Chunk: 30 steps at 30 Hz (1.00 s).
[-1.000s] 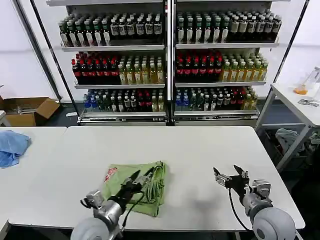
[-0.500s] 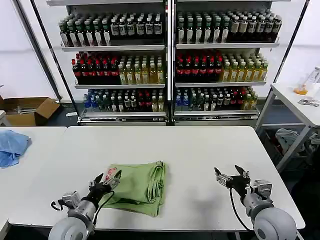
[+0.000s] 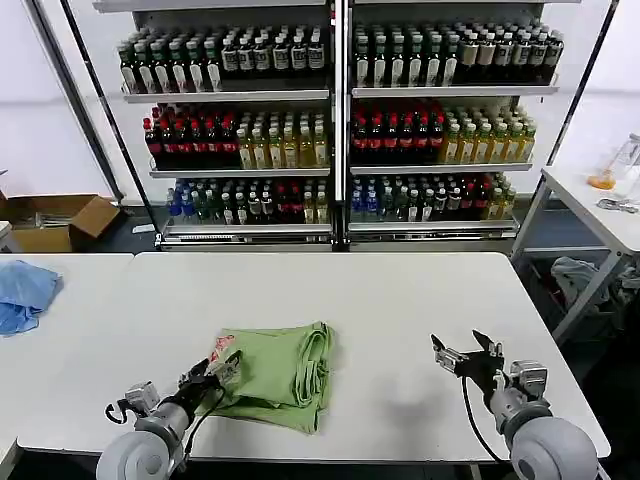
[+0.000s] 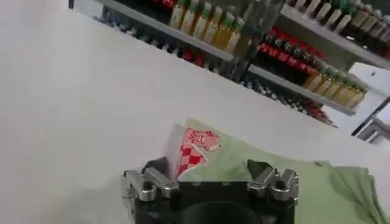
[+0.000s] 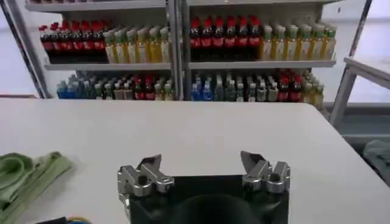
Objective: Fold and organize the clothes.
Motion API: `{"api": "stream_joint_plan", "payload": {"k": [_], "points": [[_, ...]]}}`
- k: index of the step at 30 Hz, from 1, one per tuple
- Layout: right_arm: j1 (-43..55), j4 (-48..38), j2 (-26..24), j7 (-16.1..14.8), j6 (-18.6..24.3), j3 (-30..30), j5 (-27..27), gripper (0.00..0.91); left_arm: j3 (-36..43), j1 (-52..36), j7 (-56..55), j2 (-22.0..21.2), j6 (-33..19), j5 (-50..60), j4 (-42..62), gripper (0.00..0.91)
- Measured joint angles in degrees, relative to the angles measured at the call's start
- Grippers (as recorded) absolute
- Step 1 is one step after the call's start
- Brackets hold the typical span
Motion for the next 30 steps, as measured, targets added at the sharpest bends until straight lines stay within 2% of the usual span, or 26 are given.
{"api": "stream_joint_plan", "payload": {"k": [1, 3, 30], "points": [[-0.1, 0.1, 0.0, 0.0, 0.0, 0.1, 0.0, 0.907, 0.0, 0.0, 0.3, -0.1, 0.3, -0.8, 0.0, 0.040], [-0.1, 0.1, 0.1, 0.1, 0.0, 0.1, 0.0, 0.907, 0.0, -0.2, 0.6, -0.3, 0.7, -2.1, 0.3, 0.020], [-1.3, 1.4, 0.7, 0.4, -0.1, 0.4, -0.1, 0.907, -7.2, 0.5, 1.1, -4.5, 1.8, -22.5, 1.8, 0.020]]}}
